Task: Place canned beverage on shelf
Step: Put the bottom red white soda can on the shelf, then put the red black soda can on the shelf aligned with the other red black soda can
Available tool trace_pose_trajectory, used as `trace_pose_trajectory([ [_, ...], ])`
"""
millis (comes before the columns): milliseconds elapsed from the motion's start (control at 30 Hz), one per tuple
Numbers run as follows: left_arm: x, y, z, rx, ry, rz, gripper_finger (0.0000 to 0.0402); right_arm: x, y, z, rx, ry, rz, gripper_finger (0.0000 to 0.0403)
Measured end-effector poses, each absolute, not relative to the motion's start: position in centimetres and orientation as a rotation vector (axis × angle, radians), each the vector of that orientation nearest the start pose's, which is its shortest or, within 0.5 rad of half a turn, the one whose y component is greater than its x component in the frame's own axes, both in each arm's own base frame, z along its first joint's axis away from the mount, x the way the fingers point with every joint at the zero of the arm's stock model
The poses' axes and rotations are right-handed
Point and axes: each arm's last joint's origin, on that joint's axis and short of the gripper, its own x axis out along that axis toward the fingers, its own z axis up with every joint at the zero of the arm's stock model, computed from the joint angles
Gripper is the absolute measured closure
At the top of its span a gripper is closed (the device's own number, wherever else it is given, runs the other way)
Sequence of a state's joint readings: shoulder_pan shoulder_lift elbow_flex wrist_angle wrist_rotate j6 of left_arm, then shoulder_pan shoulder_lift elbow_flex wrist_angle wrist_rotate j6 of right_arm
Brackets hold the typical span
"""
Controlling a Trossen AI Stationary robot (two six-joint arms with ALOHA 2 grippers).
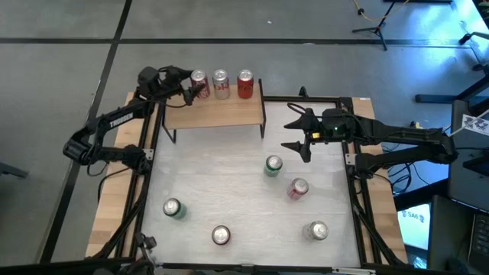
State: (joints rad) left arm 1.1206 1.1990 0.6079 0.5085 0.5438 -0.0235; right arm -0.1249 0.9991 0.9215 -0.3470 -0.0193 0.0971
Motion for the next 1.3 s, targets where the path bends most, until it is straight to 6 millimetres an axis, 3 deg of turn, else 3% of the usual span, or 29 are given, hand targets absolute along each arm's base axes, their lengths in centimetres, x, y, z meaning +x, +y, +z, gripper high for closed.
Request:
trace_pose_trajectory([
  [700,11.5,18.3,30.1,0.073,-0.098,0.534,0.0016,21.2,-2.6,32.5,0.129,0.437,-0.126,0.0072],
  [933,12.5,16.1,31.3,0.102,-0.148,0.436,0.0016,21.2,-2.6,32.5,0.129,0.438,-0.126,0.0072],
  [1300,16.2,12.1,31.4,-0.056,-0.175,0.157,0.0018,21.2,-2.6,32.5,0.126,0.431,-0.135,0.0072],
])
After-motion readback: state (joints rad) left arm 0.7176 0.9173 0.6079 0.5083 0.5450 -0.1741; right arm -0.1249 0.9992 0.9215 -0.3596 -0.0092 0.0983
